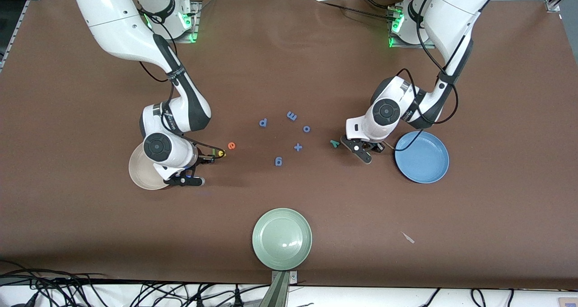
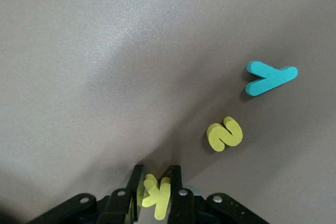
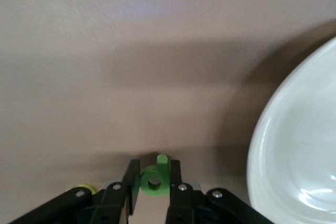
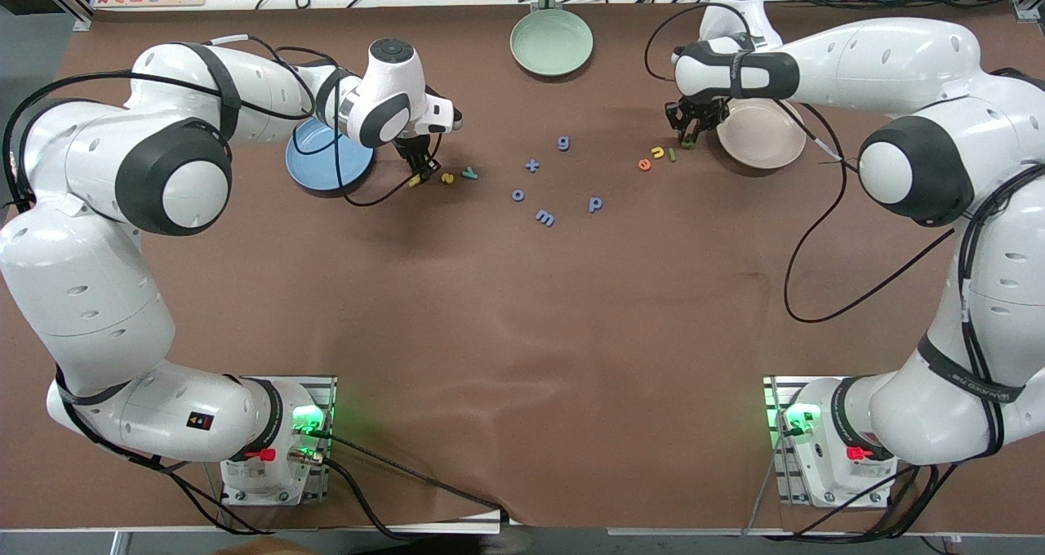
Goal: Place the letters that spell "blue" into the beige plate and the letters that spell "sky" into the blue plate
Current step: 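Release the p and k onto the beige and blue plates with both grippers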
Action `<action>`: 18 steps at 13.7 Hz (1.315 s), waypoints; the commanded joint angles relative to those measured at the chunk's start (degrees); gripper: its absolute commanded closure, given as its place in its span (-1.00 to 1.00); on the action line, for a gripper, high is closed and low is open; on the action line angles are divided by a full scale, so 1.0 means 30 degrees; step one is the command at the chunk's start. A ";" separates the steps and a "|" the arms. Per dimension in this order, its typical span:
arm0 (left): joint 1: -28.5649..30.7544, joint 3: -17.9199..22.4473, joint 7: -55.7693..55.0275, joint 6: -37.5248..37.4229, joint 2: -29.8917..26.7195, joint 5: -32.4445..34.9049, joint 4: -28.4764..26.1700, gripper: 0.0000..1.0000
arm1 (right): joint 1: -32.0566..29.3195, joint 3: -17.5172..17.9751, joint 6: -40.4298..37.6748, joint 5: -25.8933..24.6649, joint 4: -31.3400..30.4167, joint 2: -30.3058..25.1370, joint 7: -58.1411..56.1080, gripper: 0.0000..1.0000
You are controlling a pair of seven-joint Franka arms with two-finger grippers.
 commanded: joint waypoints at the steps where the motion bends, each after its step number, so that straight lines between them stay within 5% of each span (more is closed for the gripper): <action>1: 0.0079 -0.0082 -0.0173 -0.0971 -0.0691 0.0533 0.0285 1.00 | -0.0160 -0.0099 -0.2603 0.0016 0.1575 -0.0763 -0.0787 0.62; 7: 0.1188 0.0413 0.1927 -0.5518 -0.1251 0.0881 0.3100 1.00 | -0.0512 -0.3492 -0.5249 0.0279 0.2407 -0.1699 -0.8372 0.60; 11: 0.4088 0.0562 0.5799 -0.4701 -0.0988 0.1499 0.3130 1.00 | -0.0600 -0.3908 -0.2597 0.0455 -0.1246 -0.2783 -0.8526 0.54; 12: 0.4295 0.0563 0.5920 -0.4611 -0.0696 0.1499 0.3129 0.48 | -0.0600 -0.3879 -0.1455 0.0746 -0.2301 -0.3017 -0.8526 0.43; 13: 0.4298 0.0563 0.5835 -0.4581 -0.0578 0.1499 0.3129 -0.99 | -0.0600 -0.3879 -0.0515 0.0836 -0.3095 -0.3077 -0.8526 0.42; 17: 0.3976 -0.0077 0.5600 -0.4668 -0.0752 0.1441 0.3217 -1.00 | -0.0600 -0.3879 0.0109 0.0866 -0.3659 -0.3078 -0.8468 0.32; 18: 0.3859 -0.0604 0.5135 -0.4726 -0.0752 0.1238 0.3449 -1.00 | -0.0600 -0.3879 0.0109 0.0866 -0.3630 -0.3078 -0.8380 -0.26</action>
